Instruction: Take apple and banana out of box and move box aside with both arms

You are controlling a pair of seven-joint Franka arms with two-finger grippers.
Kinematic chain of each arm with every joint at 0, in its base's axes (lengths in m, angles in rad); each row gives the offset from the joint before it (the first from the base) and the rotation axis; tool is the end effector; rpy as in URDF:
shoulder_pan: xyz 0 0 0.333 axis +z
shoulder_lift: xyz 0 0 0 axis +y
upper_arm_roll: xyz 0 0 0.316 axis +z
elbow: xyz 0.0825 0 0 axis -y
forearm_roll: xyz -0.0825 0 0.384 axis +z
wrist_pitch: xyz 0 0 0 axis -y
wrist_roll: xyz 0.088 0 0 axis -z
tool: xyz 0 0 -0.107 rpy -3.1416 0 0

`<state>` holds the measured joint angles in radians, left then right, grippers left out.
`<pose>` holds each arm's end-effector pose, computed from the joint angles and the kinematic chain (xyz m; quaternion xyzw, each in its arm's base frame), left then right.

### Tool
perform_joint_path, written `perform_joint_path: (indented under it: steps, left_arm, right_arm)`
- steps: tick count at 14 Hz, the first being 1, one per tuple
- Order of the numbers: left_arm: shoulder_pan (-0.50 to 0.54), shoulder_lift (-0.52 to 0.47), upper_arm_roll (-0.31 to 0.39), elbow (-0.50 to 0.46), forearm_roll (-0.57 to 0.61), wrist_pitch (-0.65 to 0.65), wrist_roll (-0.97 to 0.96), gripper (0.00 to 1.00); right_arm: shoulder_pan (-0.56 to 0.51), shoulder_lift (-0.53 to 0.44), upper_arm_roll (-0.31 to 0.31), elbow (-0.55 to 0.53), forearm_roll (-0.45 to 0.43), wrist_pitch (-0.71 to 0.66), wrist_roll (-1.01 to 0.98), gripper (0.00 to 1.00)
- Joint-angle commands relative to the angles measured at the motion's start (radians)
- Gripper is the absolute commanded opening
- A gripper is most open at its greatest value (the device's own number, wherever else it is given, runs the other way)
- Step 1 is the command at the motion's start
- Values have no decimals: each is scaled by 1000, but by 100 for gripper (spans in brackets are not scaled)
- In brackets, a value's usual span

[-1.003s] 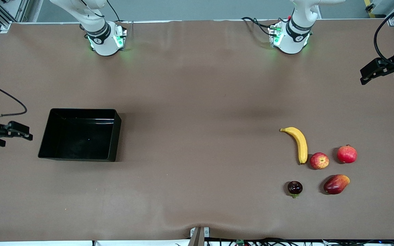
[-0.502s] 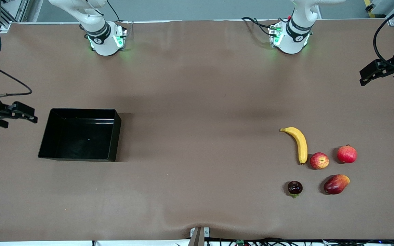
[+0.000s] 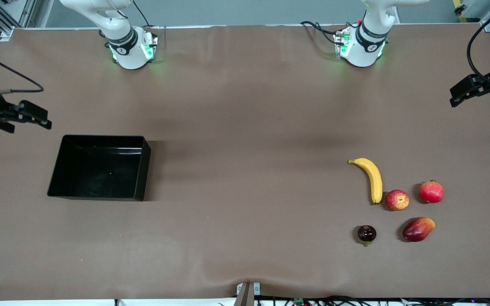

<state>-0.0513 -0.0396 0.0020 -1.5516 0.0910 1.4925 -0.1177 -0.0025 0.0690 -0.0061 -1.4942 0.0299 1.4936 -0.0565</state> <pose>0.5341 -0.0160 0.6487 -0.9982 -0.0373 0.0059 0.0460 0.5678 -0.0014 0.6152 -0.9990 -0.0246 0.0343 0.0158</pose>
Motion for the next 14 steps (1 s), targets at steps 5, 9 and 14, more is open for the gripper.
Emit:
perform_joint_path:
  steps: [5,9,14]
  left_arm:
    - [13,4,4,10,-13,-5,21,100]
    - [11,12,3,11,-65,-5,21,100]
    - [2,17,1,11,-71,-5,18,100]
  right_arm:
    - [-22,-52,-14,-70,-8,-59,78,100]
    - [-22,-51,-17,-83,-24,-47,73,100]
    - [-22,-48,-17,-75,-16,-49,78,100]
